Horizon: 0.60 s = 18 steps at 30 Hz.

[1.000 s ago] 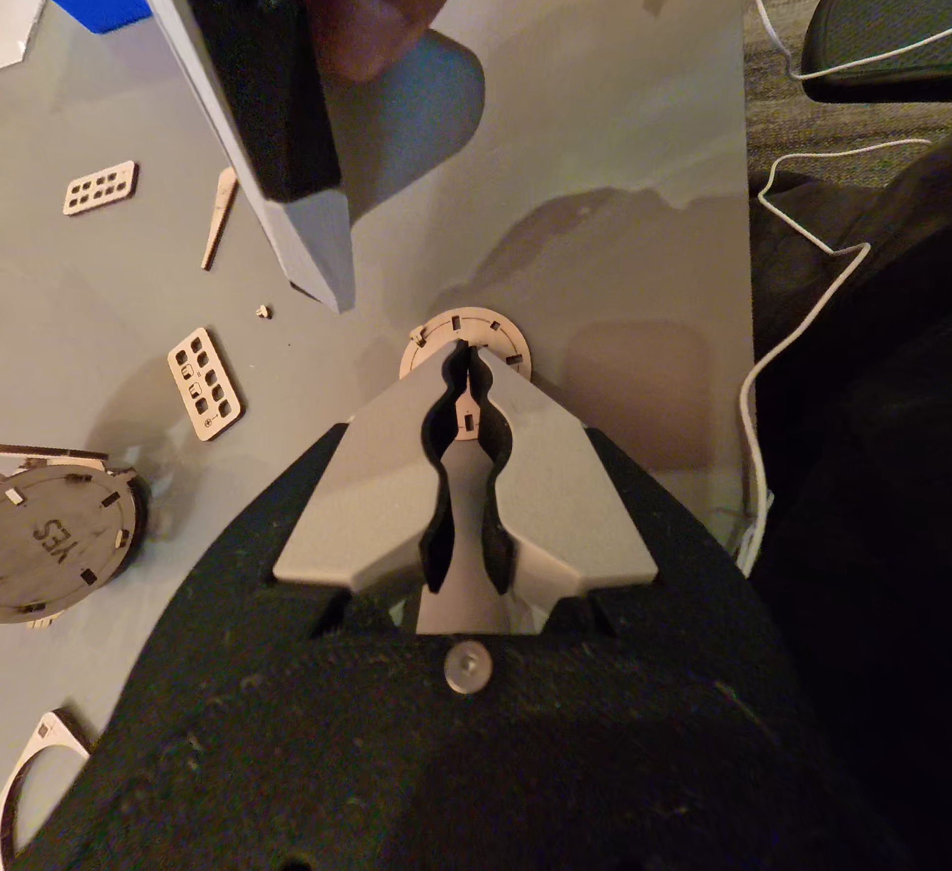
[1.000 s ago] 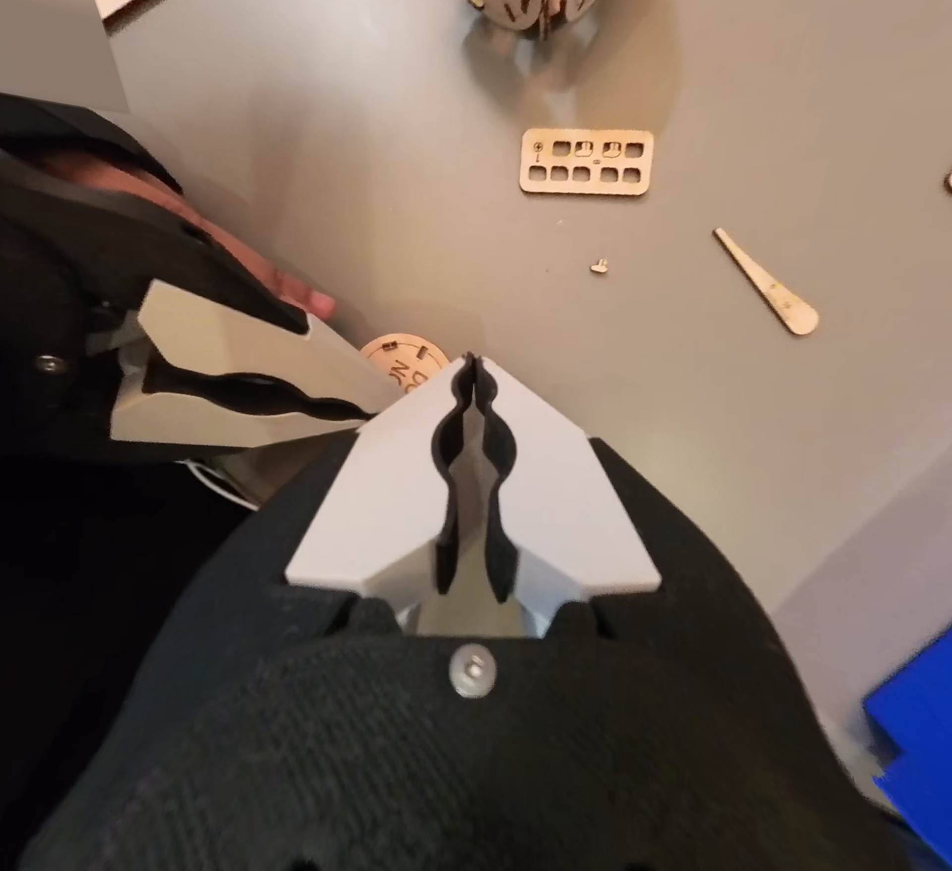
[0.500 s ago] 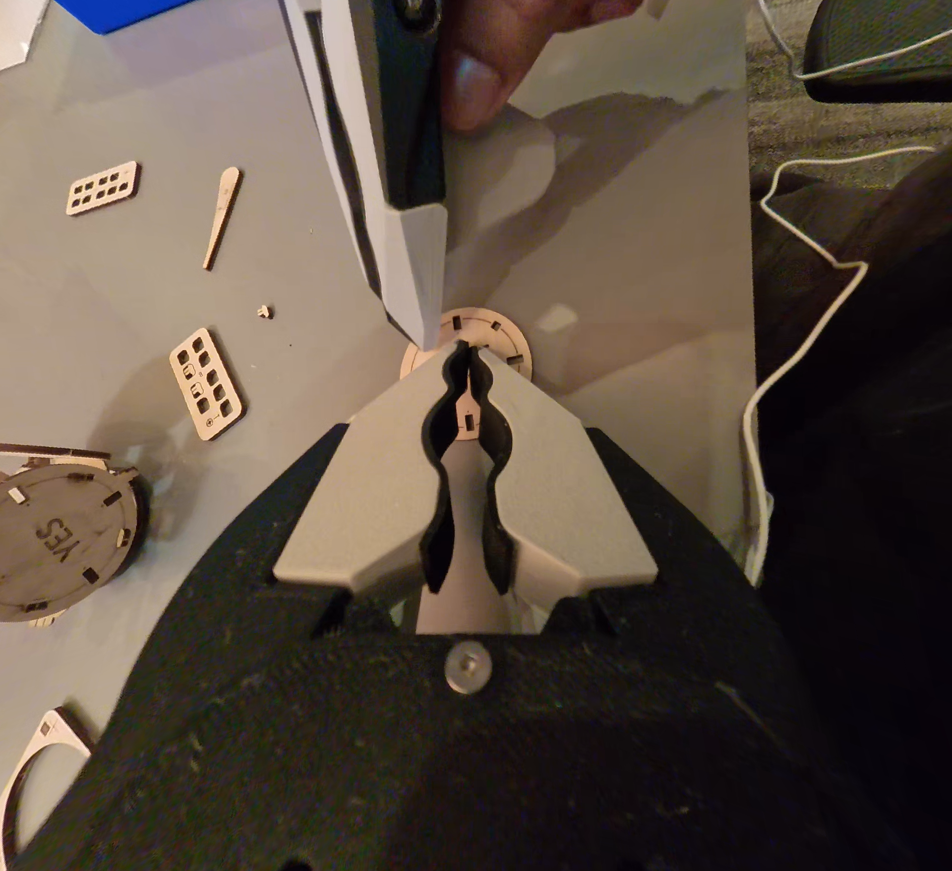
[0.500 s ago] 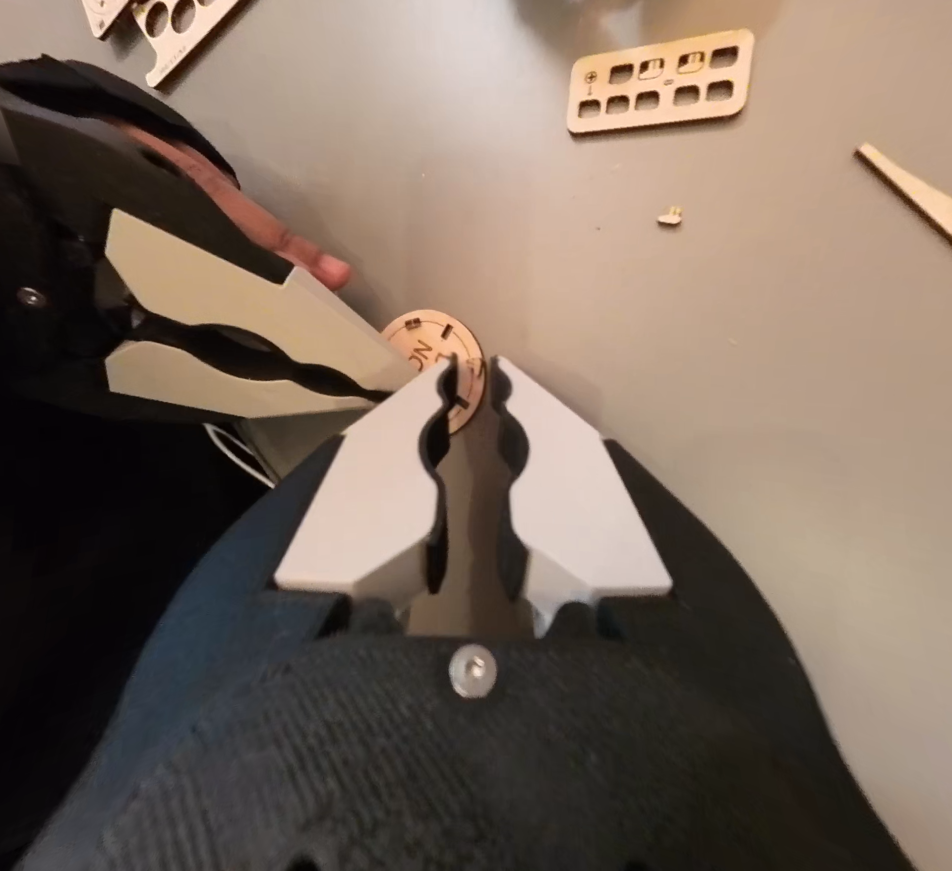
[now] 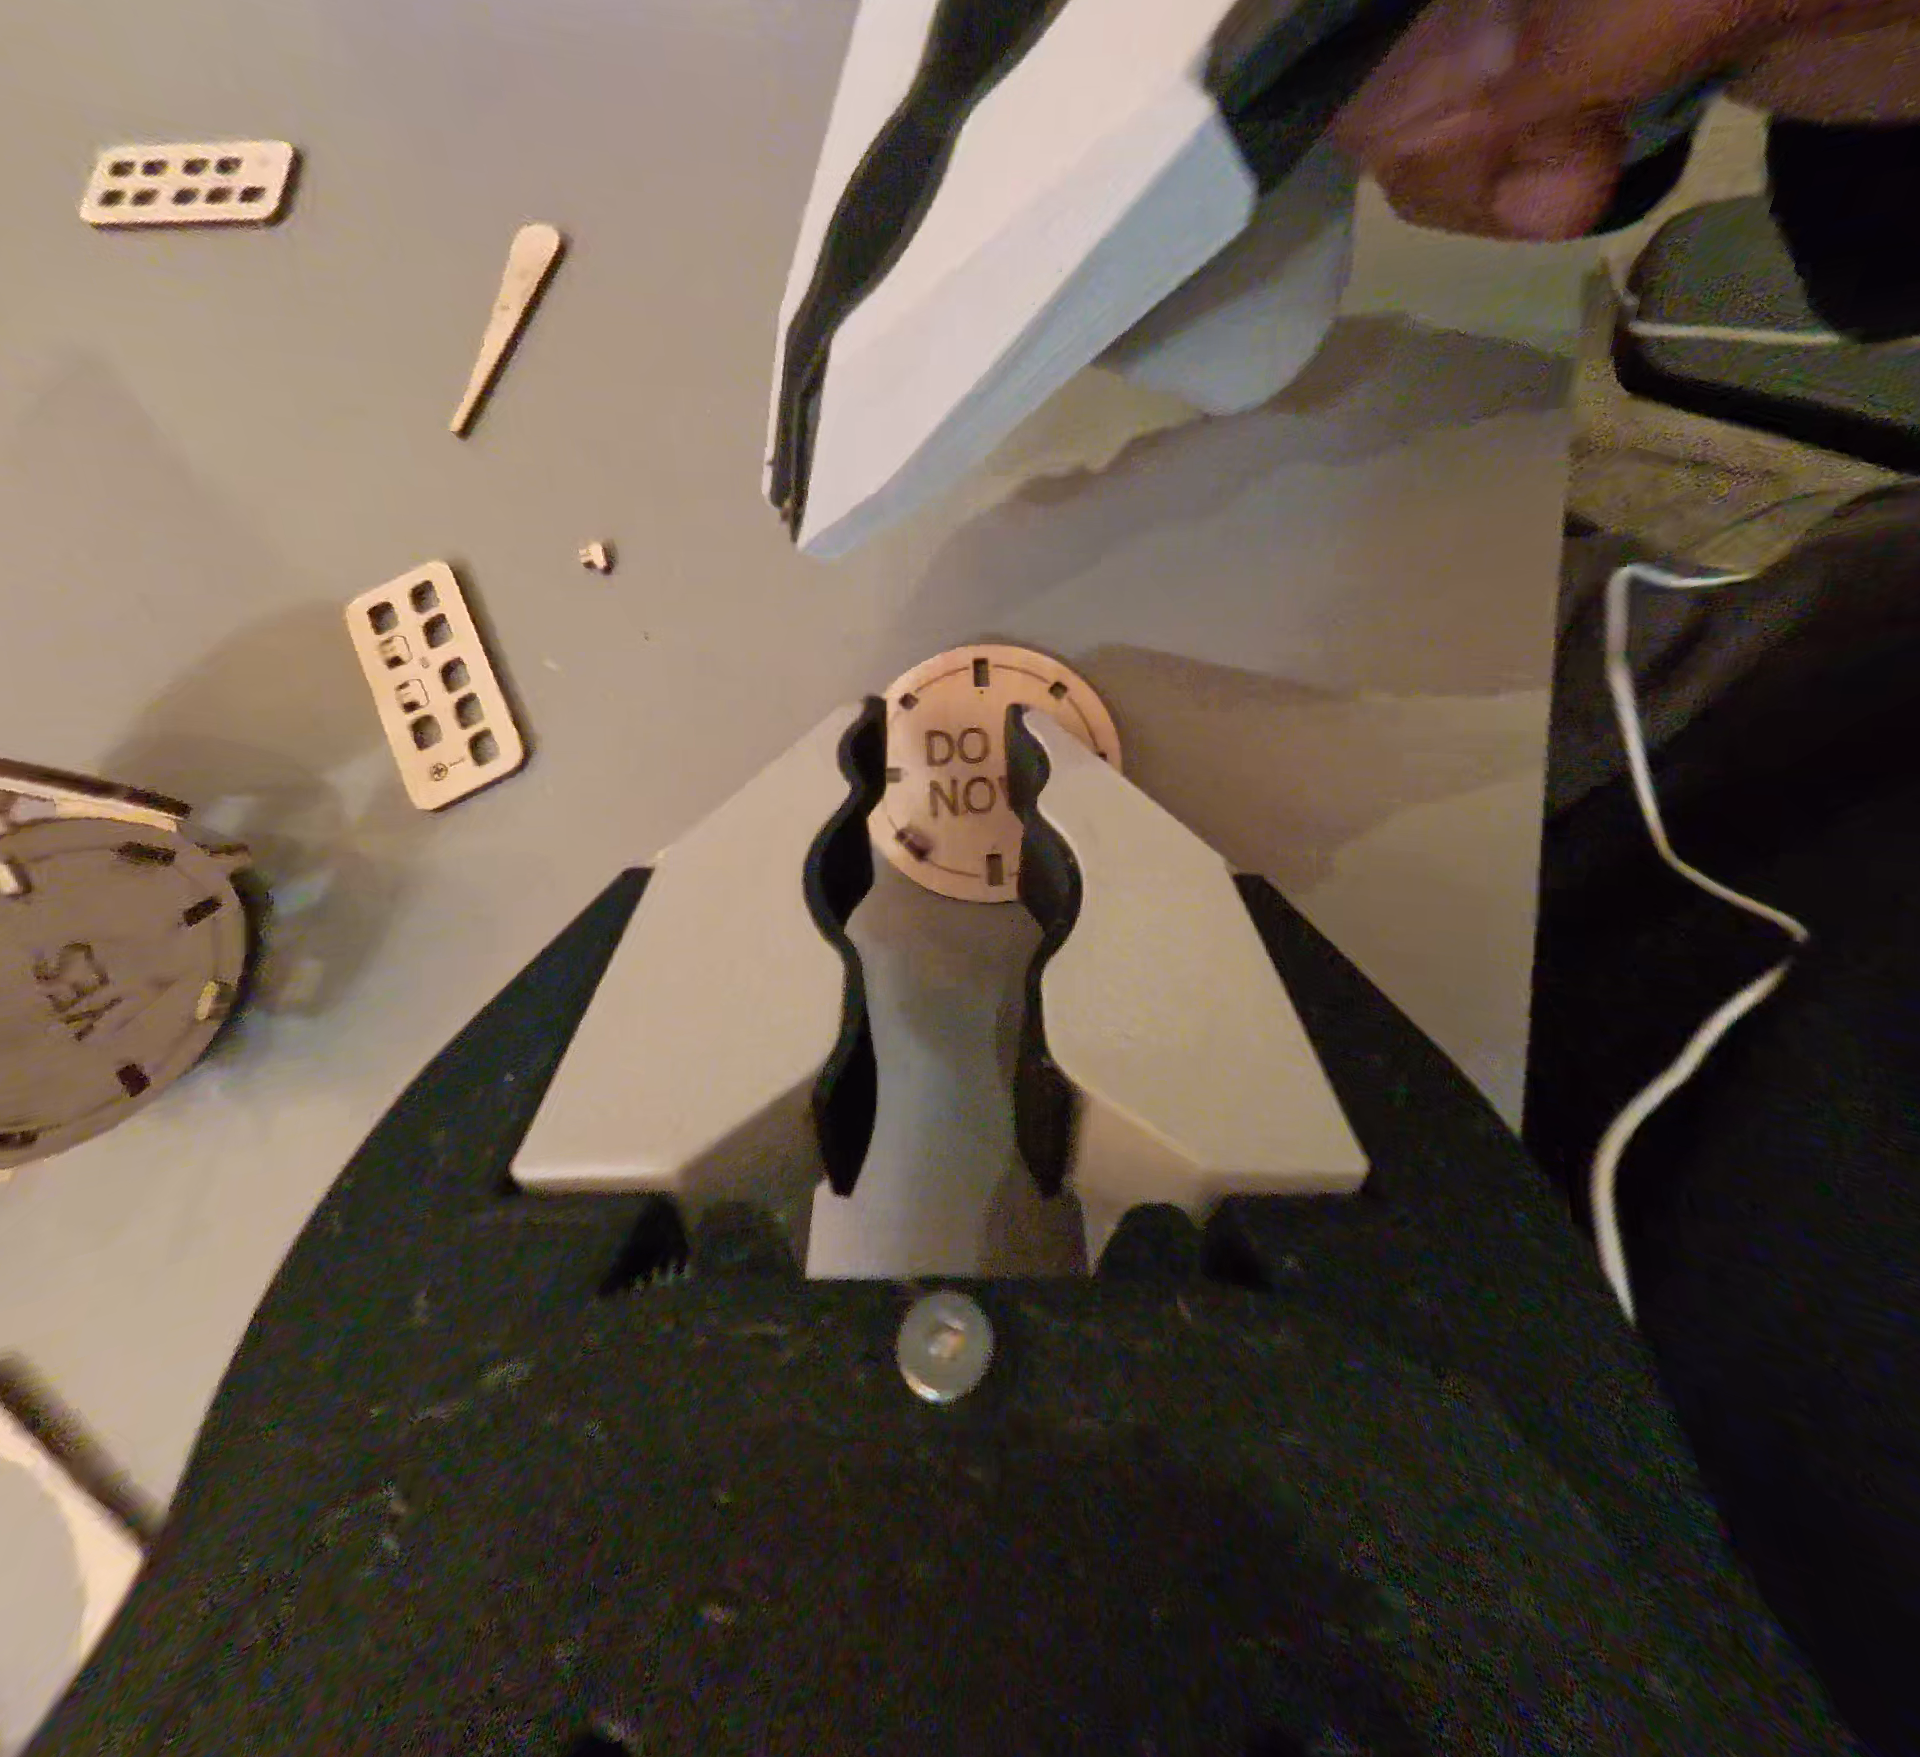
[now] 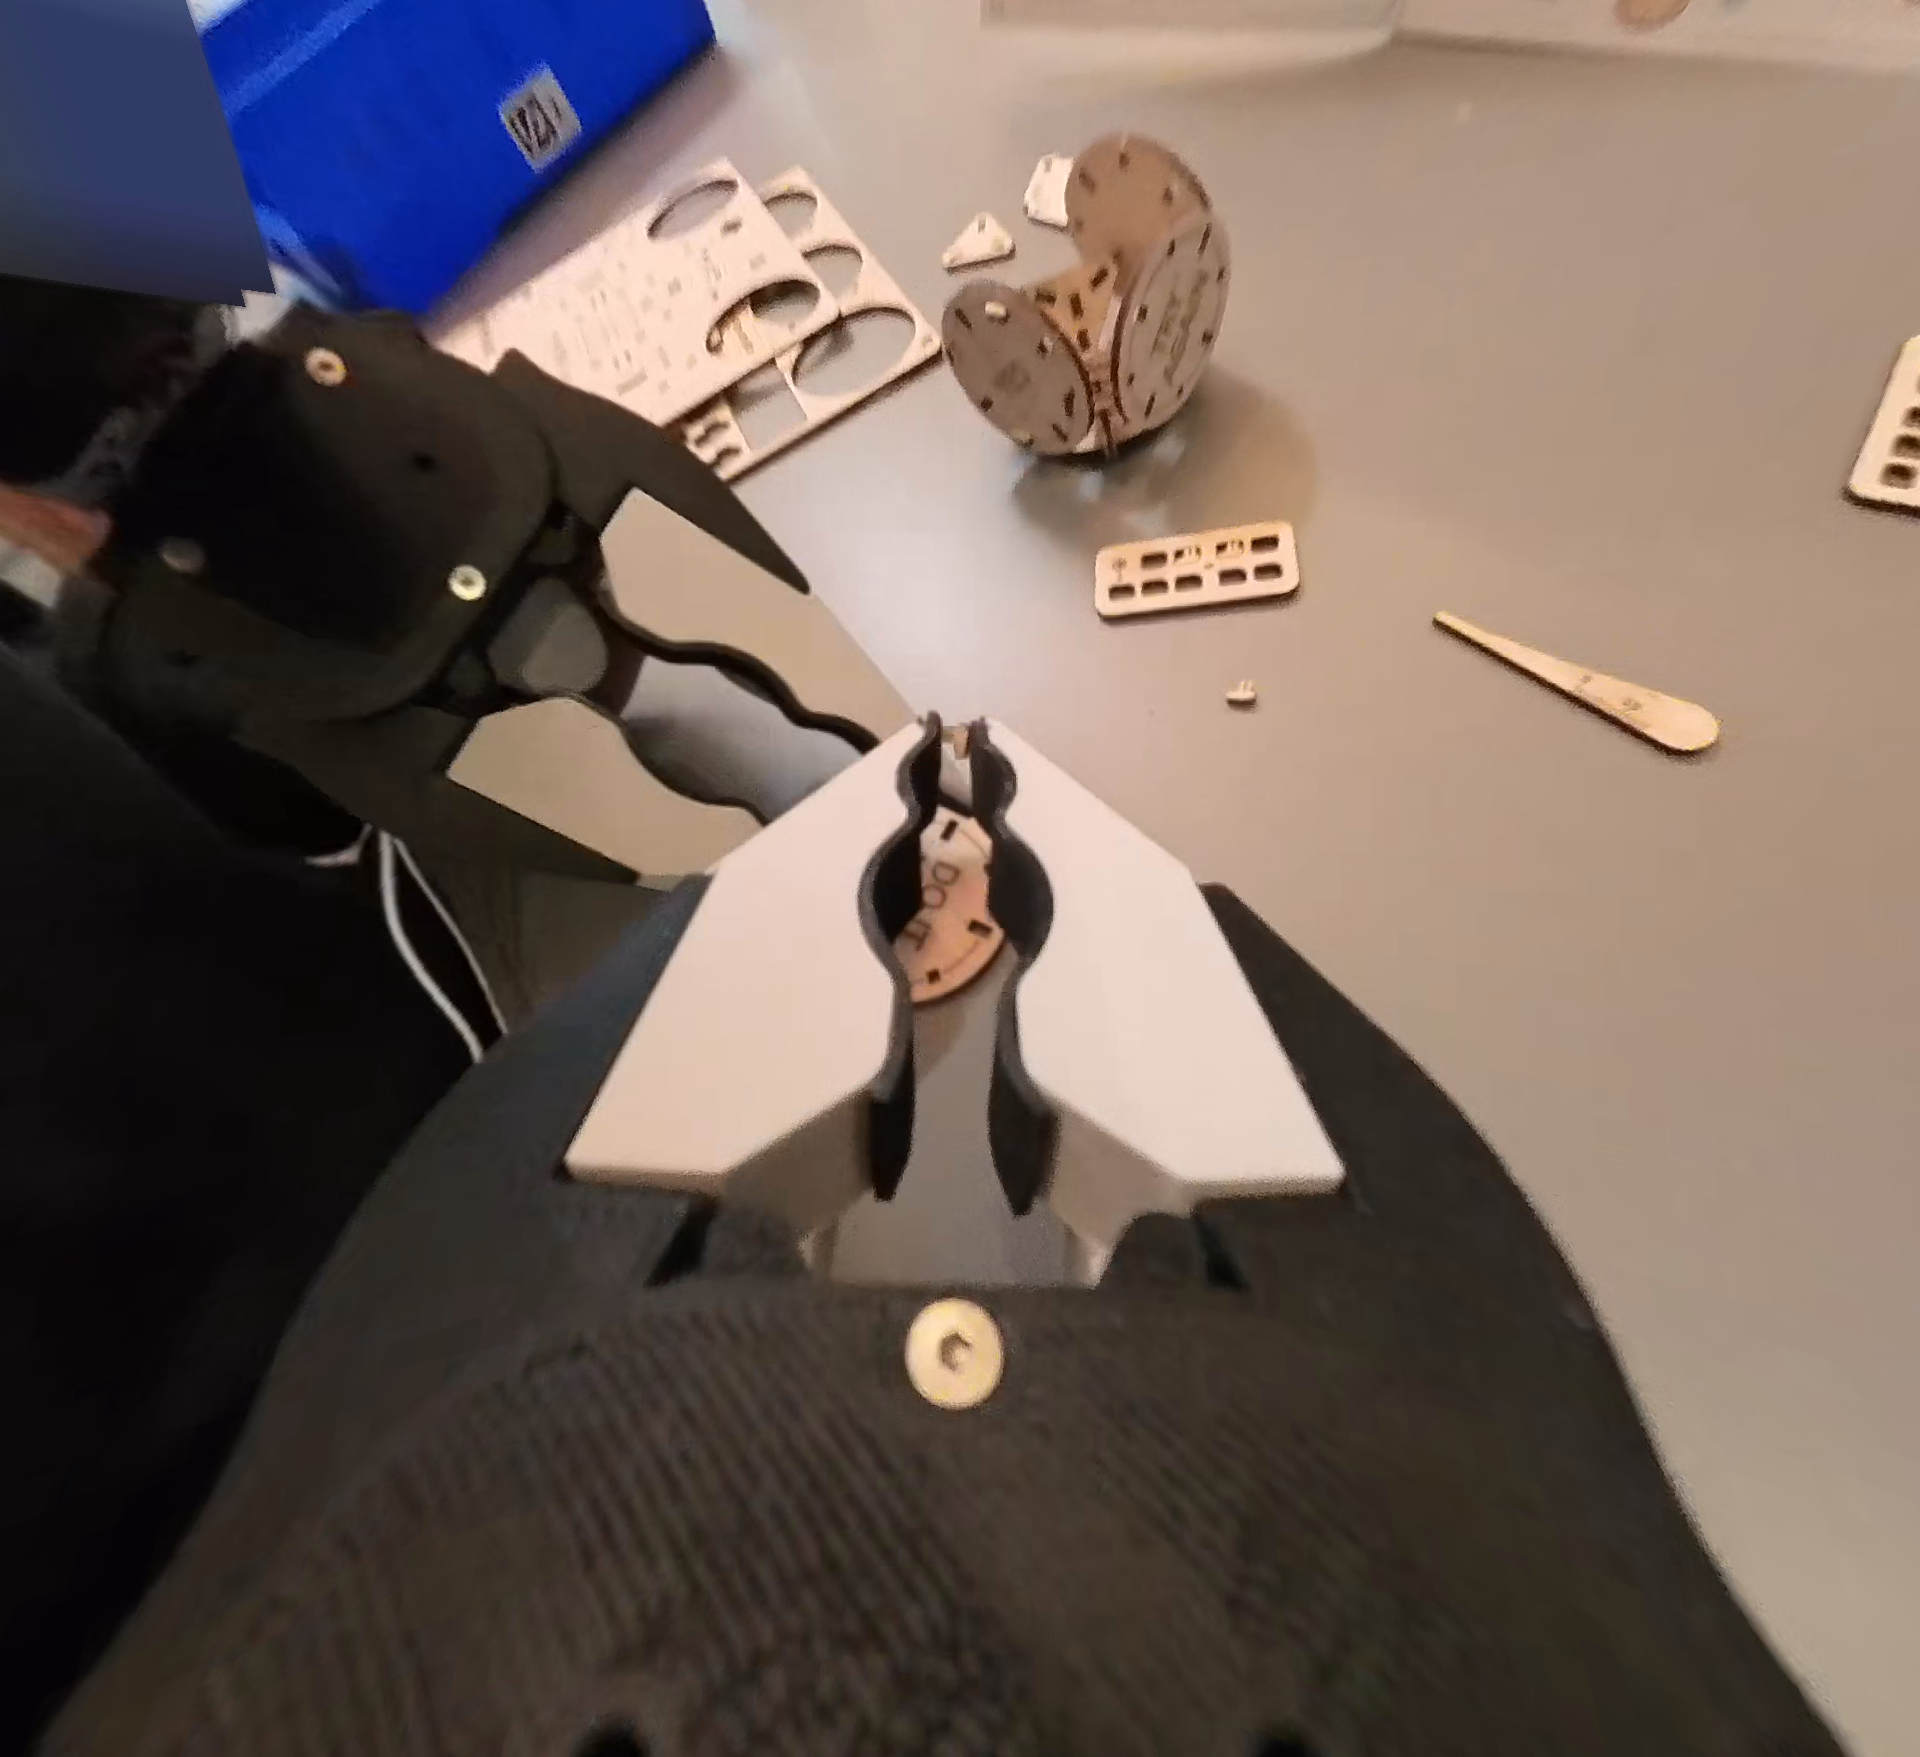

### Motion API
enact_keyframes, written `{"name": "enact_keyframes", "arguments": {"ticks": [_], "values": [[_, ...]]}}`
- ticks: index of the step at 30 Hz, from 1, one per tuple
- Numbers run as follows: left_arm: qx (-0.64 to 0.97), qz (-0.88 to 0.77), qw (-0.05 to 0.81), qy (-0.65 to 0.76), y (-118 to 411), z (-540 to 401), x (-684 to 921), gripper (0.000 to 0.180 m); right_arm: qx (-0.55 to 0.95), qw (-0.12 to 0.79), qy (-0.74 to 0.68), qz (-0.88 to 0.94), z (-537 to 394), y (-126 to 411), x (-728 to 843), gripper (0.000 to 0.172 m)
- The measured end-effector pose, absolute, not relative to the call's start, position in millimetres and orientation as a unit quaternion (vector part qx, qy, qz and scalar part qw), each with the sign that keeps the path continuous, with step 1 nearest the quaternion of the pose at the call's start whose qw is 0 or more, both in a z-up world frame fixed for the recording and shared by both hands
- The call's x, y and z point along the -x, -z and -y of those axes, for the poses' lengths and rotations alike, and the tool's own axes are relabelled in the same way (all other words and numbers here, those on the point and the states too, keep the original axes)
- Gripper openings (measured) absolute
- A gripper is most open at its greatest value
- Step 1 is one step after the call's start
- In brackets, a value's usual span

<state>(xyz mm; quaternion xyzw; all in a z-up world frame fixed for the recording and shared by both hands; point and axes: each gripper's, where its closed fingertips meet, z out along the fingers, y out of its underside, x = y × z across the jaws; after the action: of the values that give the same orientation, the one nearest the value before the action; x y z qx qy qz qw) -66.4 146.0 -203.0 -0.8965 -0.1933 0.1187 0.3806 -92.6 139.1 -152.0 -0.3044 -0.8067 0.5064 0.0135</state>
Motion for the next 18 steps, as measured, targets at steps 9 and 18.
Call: {"name": "enact_keyframes", "arguments": {"ticks": [9, 18], "values": [[0.887, 0.063, 0.125, -0.440, 175, -112, 122, 0.022, 0.335, 0.101, -0.600, 0.719, -171, 108, 109, 0.004], [0.858, 0.033, -0.015, -0.512, 169, -93, 162, 0.037, 0.347, 0.185, -0.682, 0.617, -206, 60, 107, 0.004]]}}
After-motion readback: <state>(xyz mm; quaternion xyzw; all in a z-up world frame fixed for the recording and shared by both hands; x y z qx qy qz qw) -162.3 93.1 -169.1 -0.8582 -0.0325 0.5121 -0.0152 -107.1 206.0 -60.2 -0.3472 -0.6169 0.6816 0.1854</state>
